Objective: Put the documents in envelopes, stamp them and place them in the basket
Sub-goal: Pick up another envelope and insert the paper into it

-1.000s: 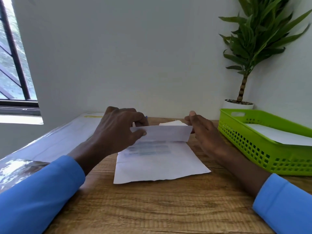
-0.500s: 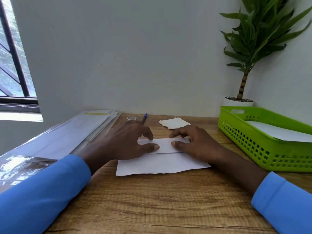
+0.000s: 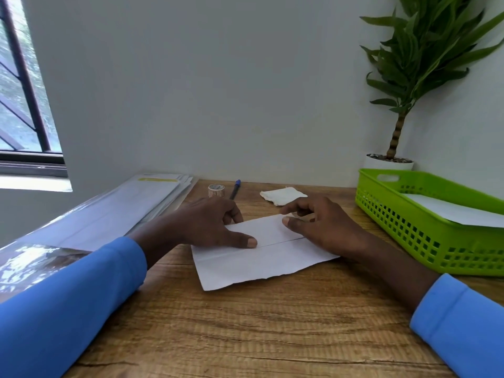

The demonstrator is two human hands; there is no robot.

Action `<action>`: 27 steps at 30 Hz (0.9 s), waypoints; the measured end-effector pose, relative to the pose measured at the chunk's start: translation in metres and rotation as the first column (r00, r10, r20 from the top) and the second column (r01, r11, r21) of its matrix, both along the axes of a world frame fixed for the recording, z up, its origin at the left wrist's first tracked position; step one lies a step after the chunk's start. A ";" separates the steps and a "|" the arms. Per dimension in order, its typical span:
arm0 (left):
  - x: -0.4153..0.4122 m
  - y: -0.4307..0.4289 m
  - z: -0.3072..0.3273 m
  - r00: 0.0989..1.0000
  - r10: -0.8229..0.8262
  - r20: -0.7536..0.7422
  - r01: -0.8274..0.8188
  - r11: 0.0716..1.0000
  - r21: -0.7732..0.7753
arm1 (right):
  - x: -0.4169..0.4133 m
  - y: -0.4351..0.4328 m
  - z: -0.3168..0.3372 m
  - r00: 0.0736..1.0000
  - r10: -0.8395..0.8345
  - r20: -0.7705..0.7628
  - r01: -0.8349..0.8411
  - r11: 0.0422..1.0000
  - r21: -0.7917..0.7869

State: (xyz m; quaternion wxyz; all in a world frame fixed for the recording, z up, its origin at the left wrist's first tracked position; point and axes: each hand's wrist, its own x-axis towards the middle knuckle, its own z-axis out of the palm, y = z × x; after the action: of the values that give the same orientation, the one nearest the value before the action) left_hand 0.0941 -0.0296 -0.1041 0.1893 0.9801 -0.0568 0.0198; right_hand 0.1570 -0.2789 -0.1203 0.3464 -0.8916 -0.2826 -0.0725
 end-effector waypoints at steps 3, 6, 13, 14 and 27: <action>-0.003 -0.001 0.002 1.000 0.003 -0.002 -0.003 1.000 -0.013 | 0.000 0.000 -0.001 1.000 -0.008 -0.001 0.008 1.000 0.025; -0.005 -0.003 0.003 1.000 -0.012 0.009 0.011 0.999 0.038 | 0.001 -0.001 -0.001 1.000 -0.015 -0.005 0.016 0.999 0.043; -0.005 -0.006 0.000 0.968 -0.046 0.245 0.046 0.999 0.006 | 0.005 -0.001 -0.004 0.998 -0.057 0.033 0.050 0.983 0.174; -0.004 -0.006 0.000 0.944 -0.060 0.326 0.051 0.998 0.037 | 0.005 -0.001 -0.003 0.995 -0.079 0.059 0.064 0.975 0.214; -0.021 -0.016 0.009 0.852 -0.294 0.434 0.083 0.893 0.443 | 0.002 -0.002 0.004 0.976 -0.197 0.087 0.143 0.895 0.423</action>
State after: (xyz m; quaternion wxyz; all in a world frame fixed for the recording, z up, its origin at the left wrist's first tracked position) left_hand 0.0735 -0.0461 -0.0946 -0.0392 0.9494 -0.2038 0.2358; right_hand 0.1593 -0.2804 -0.1165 0.5010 -0.8126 -0.2031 -0.2177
